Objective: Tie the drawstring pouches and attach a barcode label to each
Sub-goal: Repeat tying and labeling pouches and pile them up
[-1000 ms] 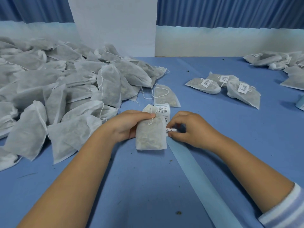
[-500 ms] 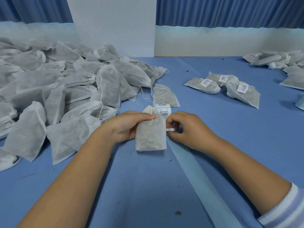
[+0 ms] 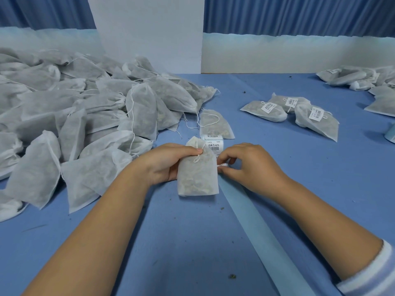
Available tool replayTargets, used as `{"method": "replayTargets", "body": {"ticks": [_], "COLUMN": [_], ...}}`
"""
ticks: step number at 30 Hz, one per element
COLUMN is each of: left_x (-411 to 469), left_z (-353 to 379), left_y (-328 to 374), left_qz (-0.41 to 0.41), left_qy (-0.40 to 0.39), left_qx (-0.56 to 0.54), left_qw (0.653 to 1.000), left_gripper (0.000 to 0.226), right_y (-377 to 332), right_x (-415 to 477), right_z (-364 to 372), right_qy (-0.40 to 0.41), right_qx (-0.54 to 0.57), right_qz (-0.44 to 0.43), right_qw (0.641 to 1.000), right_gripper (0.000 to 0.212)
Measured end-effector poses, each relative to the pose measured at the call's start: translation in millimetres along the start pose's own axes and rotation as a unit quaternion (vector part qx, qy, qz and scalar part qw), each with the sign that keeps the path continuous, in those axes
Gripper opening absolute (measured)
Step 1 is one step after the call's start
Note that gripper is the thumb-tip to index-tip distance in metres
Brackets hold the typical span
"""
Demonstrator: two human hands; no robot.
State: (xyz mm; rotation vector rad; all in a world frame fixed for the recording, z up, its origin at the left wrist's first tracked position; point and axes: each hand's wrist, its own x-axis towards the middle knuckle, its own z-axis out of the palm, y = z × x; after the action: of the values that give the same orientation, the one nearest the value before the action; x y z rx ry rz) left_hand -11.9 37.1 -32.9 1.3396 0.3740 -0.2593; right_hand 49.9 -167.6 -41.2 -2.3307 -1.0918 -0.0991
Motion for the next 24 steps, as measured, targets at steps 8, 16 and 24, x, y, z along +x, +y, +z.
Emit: {"method": "replayTargets", "body": {"ticks": [8,16,24], "left_x": [-0.4,0.0,0.4], "left_z": [2.1,3.9,2.9], "left_y": [-0.2,-0.5,-0.4], "left_qz": [0.003,0.004,0.007], "left_qy": [0.005,0.006,0.009], "left_qx": [0.008,-0.001,0.002], "left_qw": [1.000,1.000,1.000], "left_gripper": [0.010,0.012,0.008], "right_y": [0.9,7.4,6.5], "right_x": [1.7,2.7,1.2], "right_z": [2.1,-0.8,-5.8], "right_qy": [-0.028,-0.016,-0.006], "right_qx": [-0.015,-0.021,-0.002], "right_qz": [-0.001,0.036,0.088], "right_qw": [0.999,0.999,0.996], "right_gripper": [0.009,0.014,0.008]}}
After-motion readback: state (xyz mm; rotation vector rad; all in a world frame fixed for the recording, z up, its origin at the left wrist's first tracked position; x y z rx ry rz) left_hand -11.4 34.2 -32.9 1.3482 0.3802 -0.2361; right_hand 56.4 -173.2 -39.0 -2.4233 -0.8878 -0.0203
